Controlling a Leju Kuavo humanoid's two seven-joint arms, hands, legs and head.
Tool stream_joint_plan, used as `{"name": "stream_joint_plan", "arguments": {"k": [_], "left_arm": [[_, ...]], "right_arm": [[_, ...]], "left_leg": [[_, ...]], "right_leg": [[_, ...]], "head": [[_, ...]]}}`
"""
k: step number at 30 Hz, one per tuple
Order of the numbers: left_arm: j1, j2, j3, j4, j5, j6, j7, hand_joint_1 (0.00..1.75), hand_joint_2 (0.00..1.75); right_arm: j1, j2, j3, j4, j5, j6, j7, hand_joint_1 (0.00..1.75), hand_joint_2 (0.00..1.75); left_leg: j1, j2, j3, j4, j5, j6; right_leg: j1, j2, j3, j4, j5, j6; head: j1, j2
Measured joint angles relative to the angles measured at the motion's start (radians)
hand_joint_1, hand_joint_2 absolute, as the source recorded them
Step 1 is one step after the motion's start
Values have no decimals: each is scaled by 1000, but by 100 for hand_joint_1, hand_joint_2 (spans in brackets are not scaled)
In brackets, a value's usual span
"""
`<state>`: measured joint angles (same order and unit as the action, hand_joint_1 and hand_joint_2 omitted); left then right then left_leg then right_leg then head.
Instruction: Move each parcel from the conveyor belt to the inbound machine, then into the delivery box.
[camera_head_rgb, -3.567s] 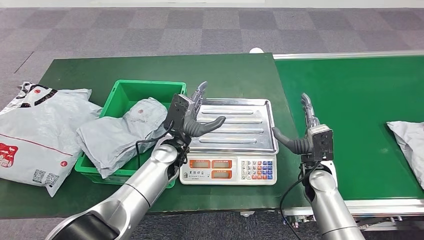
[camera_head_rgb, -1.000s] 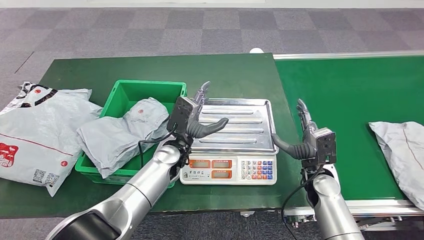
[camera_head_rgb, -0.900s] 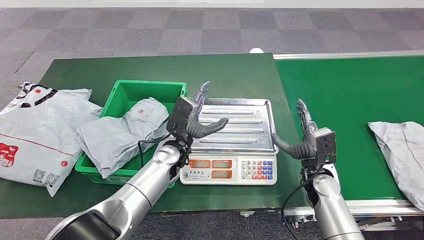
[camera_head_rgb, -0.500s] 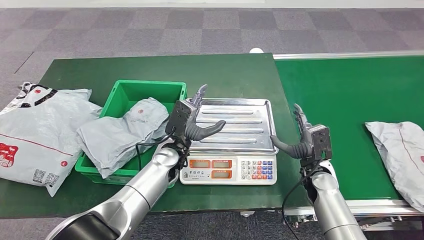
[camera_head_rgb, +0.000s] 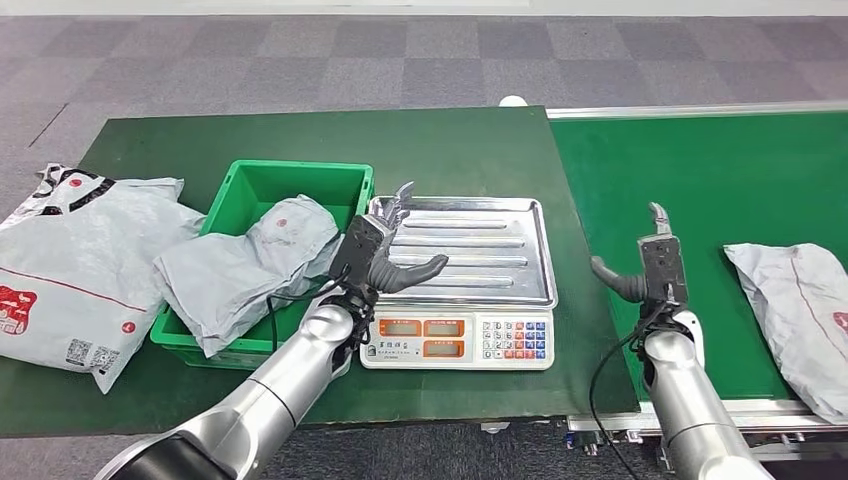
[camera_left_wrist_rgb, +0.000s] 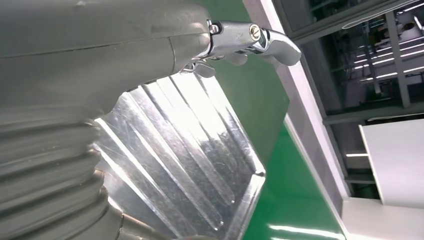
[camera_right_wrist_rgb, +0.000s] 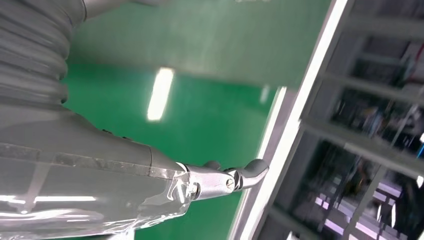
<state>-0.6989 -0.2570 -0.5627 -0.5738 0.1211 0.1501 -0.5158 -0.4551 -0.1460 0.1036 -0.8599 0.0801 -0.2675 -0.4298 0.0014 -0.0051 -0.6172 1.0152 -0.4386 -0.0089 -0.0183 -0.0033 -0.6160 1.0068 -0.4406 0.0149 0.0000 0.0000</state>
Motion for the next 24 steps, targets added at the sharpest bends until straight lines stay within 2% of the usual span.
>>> {"name": "stream_joint_plan", "arguments": {"k": [5,9,18,24], "left_arm": [[0,9,0,0,-18,7,12,0,175],[-4,14,5,0,-29,9,22,0,175],[-38,5,15,12,-28,-29,58,0,175],[-55,-12,20,27,-29,-31,64,0,175]], "right_arm": [[-37,-24,-27,65,47,-40,-13,0,175],[-54,-32,-29,114,119,-127,-2,0,175],[-58,-70,-61,206,272,-317,64,0,175],[-64,-109,-78,261,391,-388,137,0,175]], "left_leg": [[0,0,0,0,0,0],[0,0,0,0,1,0],[-1,-1,0,0,0,0],[-1,-1,0,0,0,1]], "right_leg": [[0,0,0,0,0,0],[0,0,0,0,0,0],[-1,-1,0,0,0,0],[-1,-1,0,0,1,1]], "head": [[0,0],[0,0],[0,0],[0,0]]}}
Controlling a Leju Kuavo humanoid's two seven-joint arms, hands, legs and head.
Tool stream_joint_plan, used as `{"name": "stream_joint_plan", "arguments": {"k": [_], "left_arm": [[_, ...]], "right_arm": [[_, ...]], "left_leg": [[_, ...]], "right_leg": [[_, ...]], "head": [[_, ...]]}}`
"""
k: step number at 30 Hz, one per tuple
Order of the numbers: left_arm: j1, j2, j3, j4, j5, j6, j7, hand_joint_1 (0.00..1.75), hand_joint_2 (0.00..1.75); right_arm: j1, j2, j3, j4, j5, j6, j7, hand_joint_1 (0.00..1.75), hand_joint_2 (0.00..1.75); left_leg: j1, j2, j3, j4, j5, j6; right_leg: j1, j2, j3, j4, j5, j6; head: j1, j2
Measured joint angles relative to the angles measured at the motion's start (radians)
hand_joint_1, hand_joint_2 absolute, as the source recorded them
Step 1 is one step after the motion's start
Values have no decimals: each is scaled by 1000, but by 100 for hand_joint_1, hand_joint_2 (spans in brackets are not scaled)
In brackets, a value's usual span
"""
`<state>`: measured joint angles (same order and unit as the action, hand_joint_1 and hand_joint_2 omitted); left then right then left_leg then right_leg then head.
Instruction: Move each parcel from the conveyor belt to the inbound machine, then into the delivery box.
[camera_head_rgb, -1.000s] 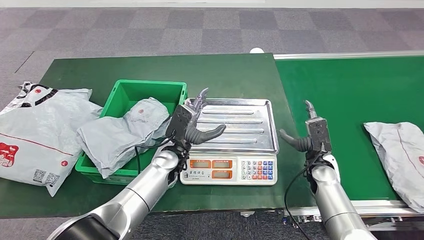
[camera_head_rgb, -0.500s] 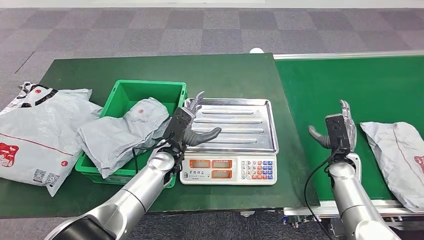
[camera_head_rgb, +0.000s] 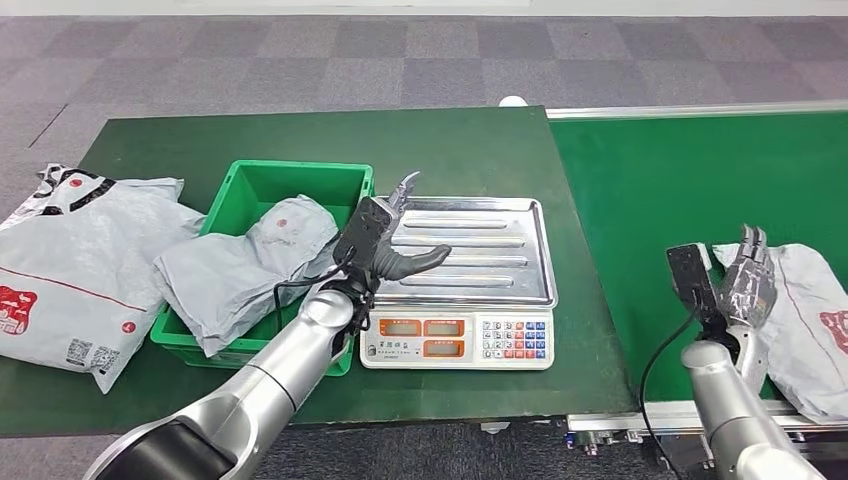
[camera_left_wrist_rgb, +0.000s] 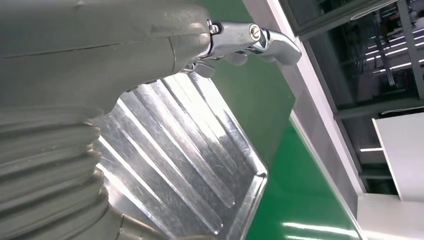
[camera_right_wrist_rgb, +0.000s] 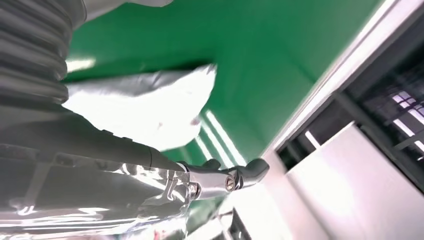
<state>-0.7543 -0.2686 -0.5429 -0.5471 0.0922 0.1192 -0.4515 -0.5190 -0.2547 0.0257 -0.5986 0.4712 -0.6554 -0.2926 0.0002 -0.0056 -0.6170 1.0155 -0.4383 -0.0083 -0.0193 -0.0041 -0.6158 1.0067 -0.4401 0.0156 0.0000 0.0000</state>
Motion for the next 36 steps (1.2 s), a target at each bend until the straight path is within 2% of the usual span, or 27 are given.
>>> {"name": "stream_joint_plan", "arguments": {"k": [4,14,23,36], "left_arm": [[-2,-2,10,3,0,6,-1,0,175],[-2,-2,14,7,-1,16,-3,0,175],[17,22,41,6,-5,31,-39,0,175],[73,59,82,-58,-26,69,-27,0,175]], "right_arm": [[-6,-18,-1,30,60,-17,36,0,175],[-15,-30,-7,64,90,-17,56,0,175],[-66,-37,-23,117,288,65,247,0,175],[-92,-65,-23,190,518,97,483,0,175]], "left_leg": [[0,0,0,0,0,0],[0,0,0,0,0,0],[0,0,0,0,0,0],[0,0,0,0,0,1]], "right_leg": [[0,0,0,0,0,0],[0,0,0,0,0,0],[0,-1,0,0,0,0],[0,-1,0,0,0,0]], "head": [[0,0],[0,0],[0,0],[0,0]]}}
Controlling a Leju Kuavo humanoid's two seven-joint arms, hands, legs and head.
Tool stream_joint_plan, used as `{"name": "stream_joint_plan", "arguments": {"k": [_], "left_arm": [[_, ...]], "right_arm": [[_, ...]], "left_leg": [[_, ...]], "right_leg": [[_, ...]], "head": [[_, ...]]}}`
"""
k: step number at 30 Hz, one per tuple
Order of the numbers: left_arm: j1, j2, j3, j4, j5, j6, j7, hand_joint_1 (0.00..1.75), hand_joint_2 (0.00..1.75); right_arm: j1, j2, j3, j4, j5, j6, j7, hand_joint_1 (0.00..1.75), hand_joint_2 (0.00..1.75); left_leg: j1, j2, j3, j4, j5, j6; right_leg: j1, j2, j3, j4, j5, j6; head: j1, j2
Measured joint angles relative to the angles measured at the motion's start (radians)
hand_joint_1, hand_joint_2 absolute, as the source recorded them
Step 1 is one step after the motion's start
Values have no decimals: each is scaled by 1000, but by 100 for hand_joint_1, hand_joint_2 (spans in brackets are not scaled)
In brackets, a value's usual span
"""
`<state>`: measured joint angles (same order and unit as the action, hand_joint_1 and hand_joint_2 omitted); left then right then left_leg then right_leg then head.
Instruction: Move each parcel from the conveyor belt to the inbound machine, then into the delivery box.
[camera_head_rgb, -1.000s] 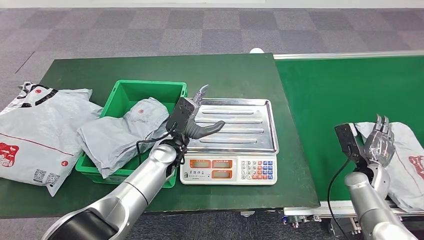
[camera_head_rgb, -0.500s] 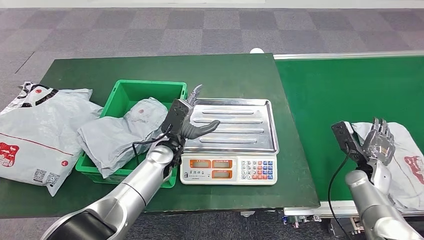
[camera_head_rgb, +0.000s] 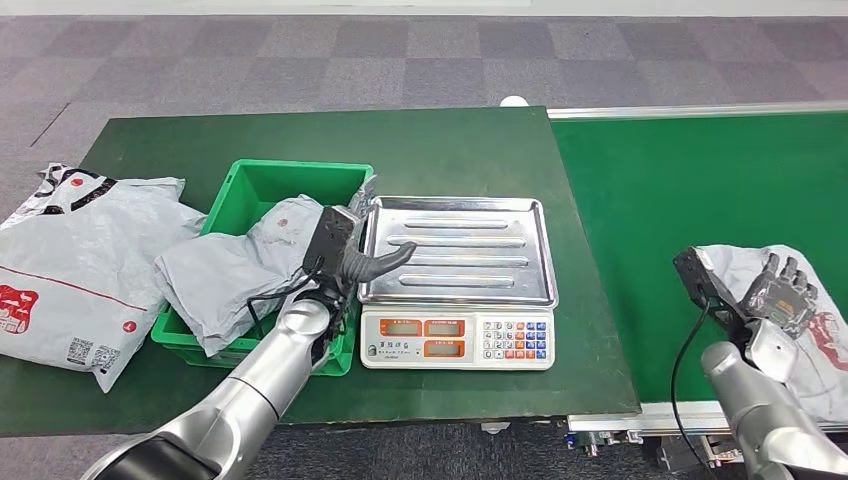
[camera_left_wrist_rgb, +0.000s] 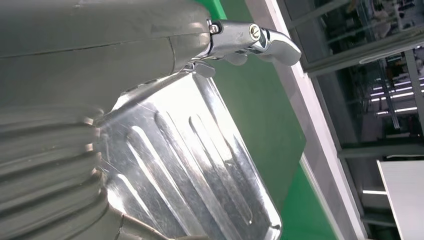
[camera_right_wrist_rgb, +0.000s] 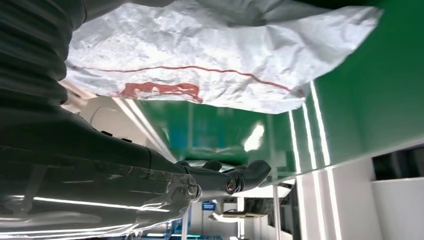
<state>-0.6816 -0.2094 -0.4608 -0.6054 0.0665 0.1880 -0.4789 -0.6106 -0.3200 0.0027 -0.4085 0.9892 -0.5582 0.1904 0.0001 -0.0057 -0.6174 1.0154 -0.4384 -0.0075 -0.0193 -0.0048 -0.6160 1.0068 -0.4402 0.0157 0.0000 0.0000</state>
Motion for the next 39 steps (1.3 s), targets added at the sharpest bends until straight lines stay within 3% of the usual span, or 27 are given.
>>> {"name": "stream_joint_plan", "arguments": {"k": [17,25,39], "left_arm": [[54,17,30,-67,-41,18,19,0,175],[77,24,47,-99,-59,32,37,0,175],[170,32,119,-207,-111,53,62,0,175]], "right_arm": [[66,-18,-18,6,52,36,33,0,175],[83,-18,-52,6,49,121,26,0,175],[177,9,-120,-40,222,90,117,0,175]], "left_leg": [[0,0,0,0,0,0],[0,0,0,0,0,0],[0,0,0,0,-1,1]], "right_leg": [[0,0,0,0,0,0],[0,0,0,0,0,0],[0,0,0,0,-1,1]], "head": [[0,0],[0,0],[0,0]]}}
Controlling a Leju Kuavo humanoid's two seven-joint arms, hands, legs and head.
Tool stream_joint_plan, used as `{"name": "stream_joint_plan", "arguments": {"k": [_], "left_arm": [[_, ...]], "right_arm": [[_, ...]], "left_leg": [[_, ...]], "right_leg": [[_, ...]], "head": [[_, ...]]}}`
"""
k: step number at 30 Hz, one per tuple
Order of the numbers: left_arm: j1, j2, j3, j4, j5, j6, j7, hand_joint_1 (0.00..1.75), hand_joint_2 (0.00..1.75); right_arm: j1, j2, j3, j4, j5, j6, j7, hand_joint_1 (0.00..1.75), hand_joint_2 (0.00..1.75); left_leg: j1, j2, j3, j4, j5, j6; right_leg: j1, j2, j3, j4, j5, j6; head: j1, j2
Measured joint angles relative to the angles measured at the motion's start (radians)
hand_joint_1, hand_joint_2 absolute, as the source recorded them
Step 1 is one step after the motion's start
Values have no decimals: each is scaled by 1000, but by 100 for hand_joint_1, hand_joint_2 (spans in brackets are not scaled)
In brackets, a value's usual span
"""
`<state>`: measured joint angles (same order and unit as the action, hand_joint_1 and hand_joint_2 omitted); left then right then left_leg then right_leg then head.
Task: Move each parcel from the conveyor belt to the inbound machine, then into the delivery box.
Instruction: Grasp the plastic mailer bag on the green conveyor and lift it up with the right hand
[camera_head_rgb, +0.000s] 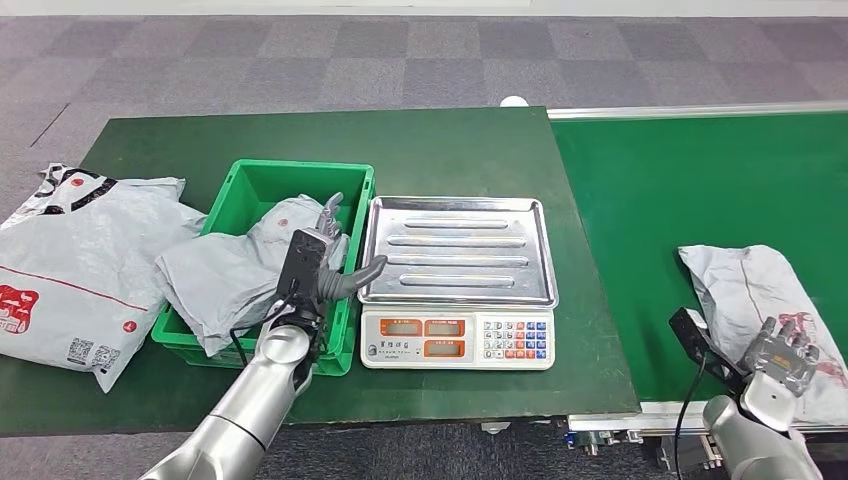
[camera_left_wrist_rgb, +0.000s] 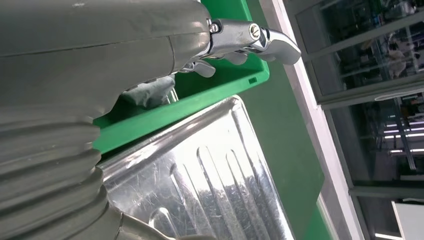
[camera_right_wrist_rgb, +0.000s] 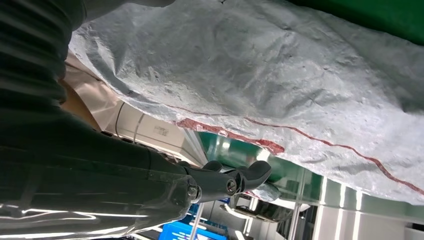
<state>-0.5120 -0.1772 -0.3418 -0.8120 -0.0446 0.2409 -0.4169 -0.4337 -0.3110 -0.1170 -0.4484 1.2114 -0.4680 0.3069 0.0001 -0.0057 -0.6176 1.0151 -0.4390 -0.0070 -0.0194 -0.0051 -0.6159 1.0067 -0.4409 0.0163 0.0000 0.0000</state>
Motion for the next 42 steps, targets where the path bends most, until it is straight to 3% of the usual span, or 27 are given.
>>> {"name": "stream_joint_plan", "arguments": {"k": [8,12,16,20,42], "left_arm": [[32,0,23,-38,-33,-11,13,0,175],[37,0,26,-48,-45,-17,21,0,175],[44,0,35,-60,-53,-25,25,0,175],[52,1,37,-72,-61,-30,28,0,175],[58,2,38,-87,-62,-31,30,0,175]], "right_arm": [[57,15,-54,-48,65,18,18,0,175],[74,22,-114,-83,-26,86,-85,0,175],[75,26,-197,-105,-178,219,-241,0,175],[78,26,-254,-115,-235,279,-297,0,175],[96,33,-312,-124,-246,299,-307,0,175]], "left_leg": [[0,0,0,0,0,0],[0,0,0,0,-1,0],[0,1,2,0,-1,1],[1,1,5,0,-1,1],[1,1,7,0,-2,1]], "right_leg": [[0,-1,0,0,0,0],[0,0,0,0,0,0],[1,1,2,-1,0,0],[1,2,5,-1,0,1],[1,2,7,-2,0,1]], "head": [[0,0],[0,0],[0,0],[0,0],[0,0]]}}
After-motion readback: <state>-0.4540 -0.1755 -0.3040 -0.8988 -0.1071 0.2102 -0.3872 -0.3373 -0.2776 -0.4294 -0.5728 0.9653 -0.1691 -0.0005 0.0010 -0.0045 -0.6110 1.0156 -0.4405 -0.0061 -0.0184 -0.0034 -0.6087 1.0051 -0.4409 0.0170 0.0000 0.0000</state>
